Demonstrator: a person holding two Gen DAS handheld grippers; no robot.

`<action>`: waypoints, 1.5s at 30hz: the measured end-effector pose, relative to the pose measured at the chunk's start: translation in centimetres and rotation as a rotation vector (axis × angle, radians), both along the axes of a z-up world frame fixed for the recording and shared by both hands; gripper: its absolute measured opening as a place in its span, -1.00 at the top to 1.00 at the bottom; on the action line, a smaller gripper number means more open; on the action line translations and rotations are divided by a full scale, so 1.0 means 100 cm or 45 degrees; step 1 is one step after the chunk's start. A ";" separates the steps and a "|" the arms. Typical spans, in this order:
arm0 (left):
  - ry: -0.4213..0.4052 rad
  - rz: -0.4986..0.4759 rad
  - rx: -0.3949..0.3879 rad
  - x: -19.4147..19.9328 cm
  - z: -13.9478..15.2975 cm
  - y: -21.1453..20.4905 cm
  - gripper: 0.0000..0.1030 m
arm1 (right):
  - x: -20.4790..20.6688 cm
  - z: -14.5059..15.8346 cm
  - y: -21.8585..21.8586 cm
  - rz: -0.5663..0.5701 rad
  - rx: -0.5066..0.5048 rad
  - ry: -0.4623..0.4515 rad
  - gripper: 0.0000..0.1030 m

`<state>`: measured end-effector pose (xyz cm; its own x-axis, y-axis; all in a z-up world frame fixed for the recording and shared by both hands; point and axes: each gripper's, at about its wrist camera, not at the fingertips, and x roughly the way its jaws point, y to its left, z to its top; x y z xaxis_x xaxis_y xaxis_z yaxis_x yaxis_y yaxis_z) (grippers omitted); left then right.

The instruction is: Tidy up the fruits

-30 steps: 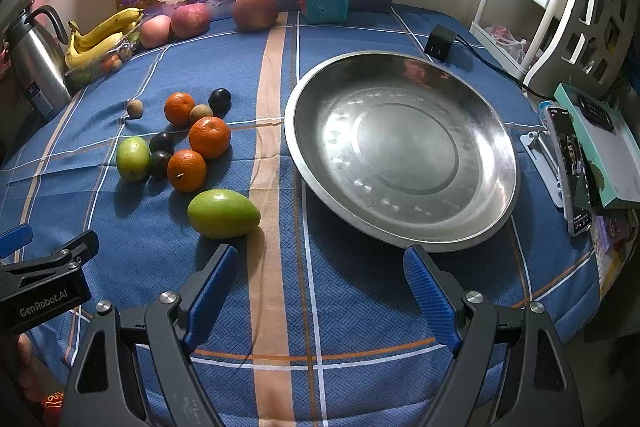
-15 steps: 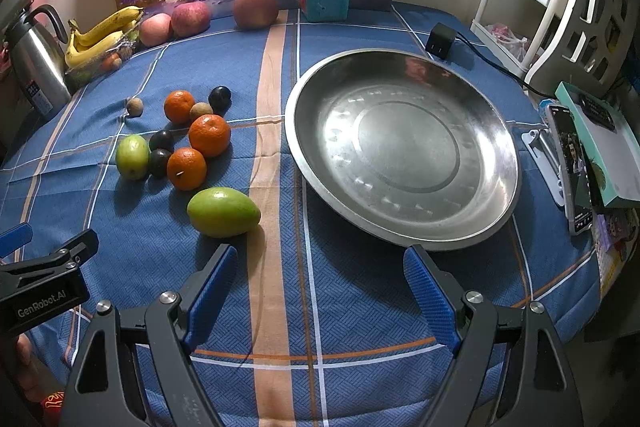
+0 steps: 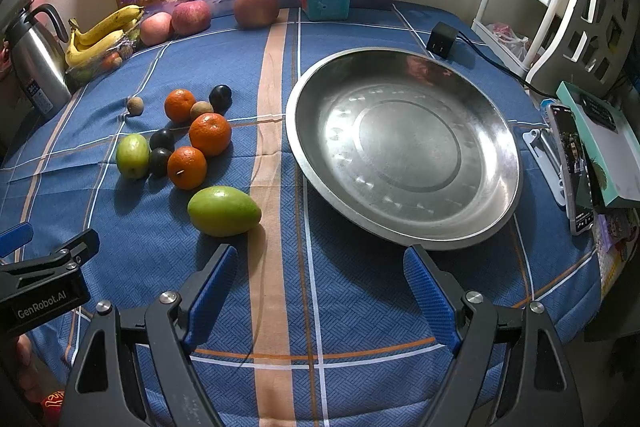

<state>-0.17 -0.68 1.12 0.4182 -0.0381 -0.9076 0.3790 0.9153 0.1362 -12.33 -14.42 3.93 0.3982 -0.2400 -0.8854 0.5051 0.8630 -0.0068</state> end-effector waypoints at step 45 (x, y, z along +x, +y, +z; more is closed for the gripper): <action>0.026 -0.030 -0.266 0.023 0.026 0.009 -1.00 | 0.010 0.009 0.011 0.039 -0.041 0.008 -0.66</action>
<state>2.13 0.23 3.71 0.3967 -0.2360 -0.8871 0.4013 0.9137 -0.0636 -11.36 -13.37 4.86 0.4001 -0.2558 -0.8800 0.4781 0.8775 -0.0377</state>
